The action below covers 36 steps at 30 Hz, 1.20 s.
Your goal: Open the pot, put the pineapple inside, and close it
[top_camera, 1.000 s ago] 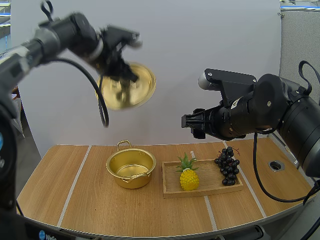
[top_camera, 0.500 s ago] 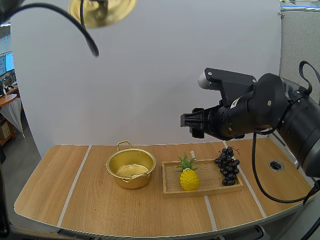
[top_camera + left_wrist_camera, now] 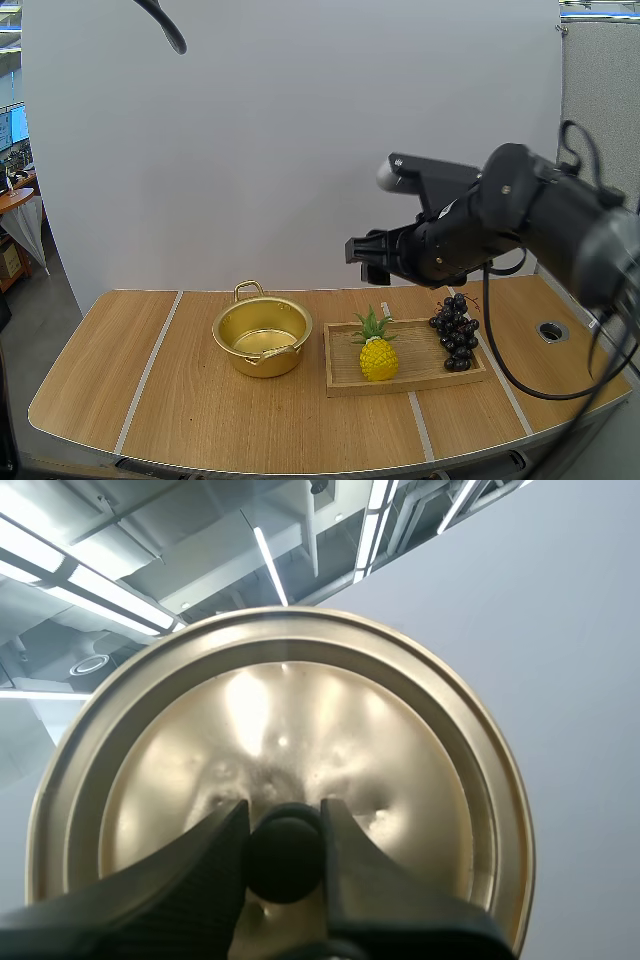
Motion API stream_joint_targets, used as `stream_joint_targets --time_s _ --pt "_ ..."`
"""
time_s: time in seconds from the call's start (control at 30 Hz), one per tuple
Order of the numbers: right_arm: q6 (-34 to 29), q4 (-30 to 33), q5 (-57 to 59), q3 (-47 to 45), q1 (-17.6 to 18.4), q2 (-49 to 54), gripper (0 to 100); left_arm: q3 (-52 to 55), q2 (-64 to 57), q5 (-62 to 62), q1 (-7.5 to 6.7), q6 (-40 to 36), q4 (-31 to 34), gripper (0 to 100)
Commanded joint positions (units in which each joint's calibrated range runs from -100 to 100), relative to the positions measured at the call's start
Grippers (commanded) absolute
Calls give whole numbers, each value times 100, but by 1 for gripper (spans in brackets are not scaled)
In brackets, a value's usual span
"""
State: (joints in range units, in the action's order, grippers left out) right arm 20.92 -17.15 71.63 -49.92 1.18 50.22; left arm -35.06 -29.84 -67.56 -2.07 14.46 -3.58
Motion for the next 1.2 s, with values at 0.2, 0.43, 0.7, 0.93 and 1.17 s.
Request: stream_joint_targets --time_s 0.2,0.43,0.7,0.93,1.17 --pt "167 -21 -490 45 -2 -1586 100 -38 -26 207 -17 -57 18 0" --pt "176 47 -662 45 132 -2105 100 -38 -26 207 -17 -57 18 0" --pt "142 267 -940 45 232 -2466 100 -38 -26 207 -17 -57 18 0" --pt "131 339 -1074 45 232 -2812 100 -38 -26 207 -17 -57 18 0" --pt "-267 797 -1249 103 232 -3068 100 -38 -26 207 -17 -57 18 0"
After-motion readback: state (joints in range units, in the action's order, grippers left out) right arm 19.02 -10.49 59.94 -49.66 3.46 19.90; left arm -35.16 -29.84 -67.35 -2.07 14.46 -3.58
